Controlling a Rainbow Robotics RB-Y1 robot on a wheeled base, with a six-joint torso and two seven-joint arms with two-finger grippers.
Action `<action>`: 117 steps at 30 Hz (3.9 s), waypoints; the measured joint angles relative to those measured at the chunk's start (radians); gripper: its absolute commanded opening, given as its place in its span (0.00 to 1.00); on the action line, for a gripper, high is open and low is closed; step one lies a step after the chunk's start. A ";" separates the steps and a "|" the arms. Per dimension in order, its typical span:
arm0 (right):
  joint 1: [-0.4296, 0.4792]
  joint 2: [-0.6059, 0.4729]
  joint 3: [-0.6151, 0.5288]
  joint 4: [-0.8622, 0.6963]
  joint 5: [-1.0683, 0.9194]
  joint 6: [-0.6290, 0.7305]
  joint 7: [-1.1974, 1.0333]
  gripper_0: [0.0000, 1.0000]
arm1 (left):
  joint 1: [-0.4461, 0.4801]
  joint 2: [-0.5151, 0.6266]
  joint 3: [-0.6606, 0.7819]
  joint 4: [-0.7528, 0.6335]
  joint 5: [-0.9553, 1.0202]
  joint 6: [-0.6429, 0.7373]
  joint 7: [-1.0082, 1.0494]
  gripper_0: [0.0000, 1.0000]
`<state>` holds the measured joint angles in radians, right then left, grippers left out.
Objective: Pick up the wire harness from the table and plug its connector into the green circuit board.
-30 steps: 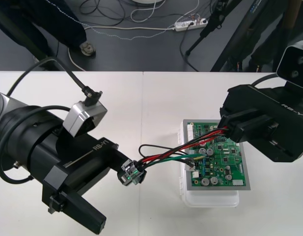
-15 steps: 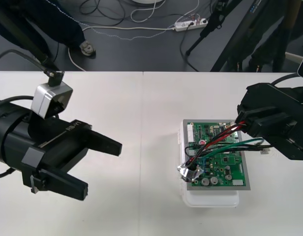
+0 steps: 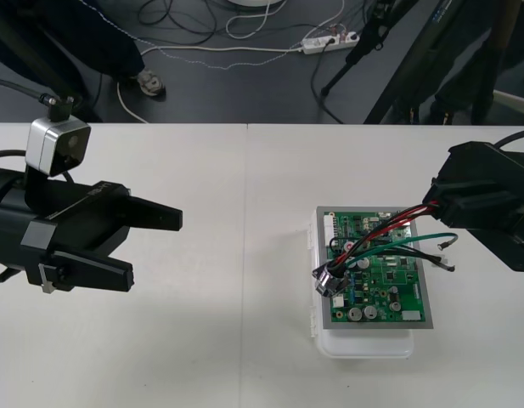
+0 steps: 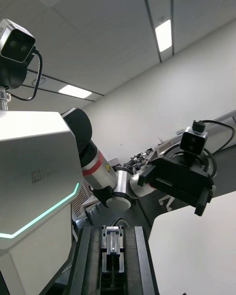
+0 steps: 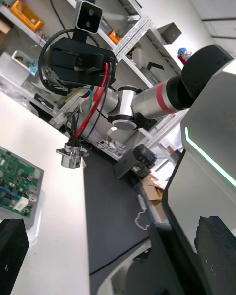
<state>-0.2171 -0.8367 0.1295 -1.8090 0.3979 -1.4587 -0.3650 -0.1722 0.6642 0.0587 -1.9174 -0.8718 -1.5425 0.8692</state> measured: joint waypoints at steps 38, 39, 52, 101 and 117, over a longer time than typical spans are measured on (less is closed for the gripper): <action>0.217 -0.009 -0.112 -0.278 0.319 0.401 0.286 0.00 | -0.148 -0.164 -0.167 0.004 -0.235 0.245 -0.319 1.00; 0.217 -0.005 -0.112 -0.287 0.333 0.407 0.286 0.00 | -0.157 -0.168 -0.169 0.004 -0.242 0.250 -0.319 1.00; 0.219 0.012 -0.062 -0.349 0.374 0.507 0.286 0.00 | -0.227 -0.191 -0.243 0.005 -0.297 0.308 -0.352 1.00; 0.218 0.021 0.001 -0.365 0.401 0.441 0.185 0.00 | -0.289 -0.193 -0.404 0.005 -0.279 0.337 -0.443 1.00; 0.218 0.021 -0.002 -0.365 0.401 0.441 0.185 0.00 | -0.289 -0.192 -0.404 0.005 -0.266 0.337 -0.443 0.00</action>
<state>0.0011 -0.8152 0.1277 -2.1738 0.7984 -1.0179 -0.1796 -0.4608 0.4725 -0.3453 -1.9120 -1.1382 -1.2057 0.4258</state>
